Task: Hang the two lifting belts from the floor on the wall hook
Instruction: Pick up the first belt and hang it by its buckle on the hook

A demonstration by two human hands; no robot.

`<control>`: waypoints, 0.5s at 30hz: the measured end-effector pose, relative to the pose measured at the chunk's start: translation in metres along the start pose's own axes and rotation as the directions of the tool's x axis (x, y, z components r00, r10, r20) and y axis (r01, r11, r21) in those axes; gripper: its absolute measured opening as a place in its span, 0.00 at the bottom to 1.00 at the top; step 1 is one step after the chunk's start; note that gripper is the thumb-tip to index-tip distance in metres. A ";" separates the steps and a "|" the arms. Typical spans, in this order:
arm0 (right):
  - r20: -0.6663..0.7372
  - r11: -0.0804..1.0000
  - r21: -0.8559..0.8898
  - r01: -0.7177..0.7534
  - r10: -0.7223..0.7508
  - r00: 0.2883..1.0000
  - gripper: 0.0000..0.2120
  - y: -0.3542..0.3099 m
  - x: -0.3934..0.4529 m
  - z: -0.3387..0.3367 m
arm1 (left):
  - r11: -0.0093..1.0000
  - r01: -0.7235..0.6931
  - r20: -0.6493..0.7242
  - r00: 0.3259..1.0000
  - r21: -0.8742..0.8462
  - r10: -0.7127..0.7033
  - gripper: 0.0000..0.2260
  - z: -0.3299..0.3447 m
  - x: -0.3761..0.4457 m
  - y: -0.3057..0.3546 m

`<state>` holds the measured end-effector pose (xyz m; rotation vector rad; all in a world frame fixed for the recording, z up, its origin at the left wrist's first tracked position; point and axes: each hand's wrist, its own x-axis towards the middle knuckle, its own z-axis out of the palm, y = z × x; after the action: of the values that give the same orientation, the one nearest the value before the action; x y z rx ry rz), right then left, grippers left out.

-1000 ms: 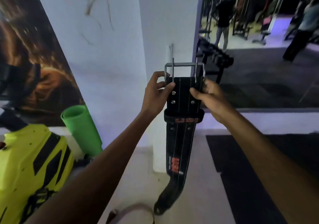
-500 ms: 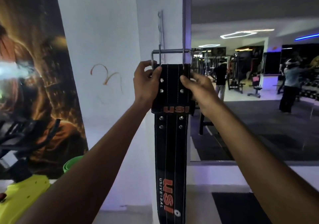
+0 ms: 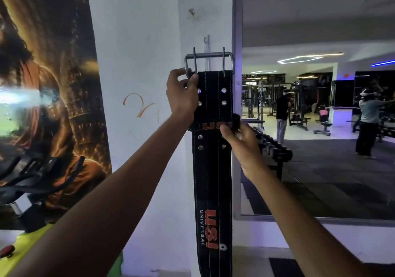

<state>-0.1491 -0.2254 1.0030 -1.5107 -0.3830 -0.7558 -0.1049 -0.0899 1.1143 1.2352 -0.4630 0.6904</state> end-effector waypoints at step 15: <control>-0.004 0.942 -0.155 -0.299 0.302 0.953 0.23 0.084 -0.084 0.000 | 0.999 0.037 0.021 0.999 -0.009 -0.037 0.05 -0.002 0.012 -0.007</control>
<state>-0.1545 -0.2167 0.8851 -1.6759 -0.1034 -0.5375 -0.0920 -0.0861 1.1169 1.2404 -0.4591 0.6439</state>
